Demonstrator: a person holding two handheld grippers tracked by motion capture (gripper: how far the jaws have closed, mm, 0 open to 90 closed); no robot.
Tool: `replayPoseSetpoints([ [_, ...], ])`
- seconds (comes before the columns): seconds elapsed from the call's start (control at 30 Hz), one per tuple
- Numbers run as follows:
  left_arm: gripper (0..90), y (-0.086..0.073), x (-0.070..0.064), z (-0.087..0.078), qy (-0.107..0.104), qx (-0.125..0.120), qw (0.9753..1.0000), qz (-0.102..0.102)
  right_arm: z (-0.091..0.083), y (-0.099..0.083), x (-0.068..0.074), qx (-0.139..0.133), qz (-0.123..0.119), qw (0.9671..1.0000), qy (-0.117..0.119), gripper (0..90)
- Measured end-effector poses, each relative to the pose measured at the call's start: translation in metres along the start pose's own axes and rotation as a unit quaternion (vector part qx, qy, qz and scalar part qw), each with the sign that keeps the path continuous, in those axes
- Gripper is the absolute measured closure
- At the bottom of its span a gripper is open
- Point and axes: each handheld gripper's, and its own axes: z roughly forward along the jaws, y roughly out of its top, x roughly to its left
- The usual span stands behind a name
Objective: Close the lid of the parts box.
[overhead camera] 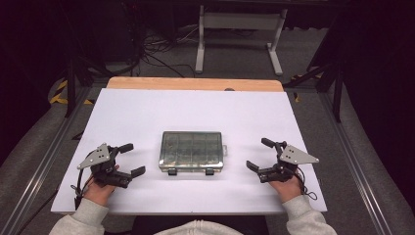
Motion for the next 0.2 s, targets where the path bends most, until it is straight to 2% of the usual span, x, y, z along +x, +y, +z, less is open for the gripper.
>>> replayPoseSetpoints([
  [0.2,0.3,-0.0004,0.0015,-0.0008,0.0,0.001,1.0,-0.003,0.0006,0.0,0.0004,0.002,-0.001,1.0,0.001,0.9],
])
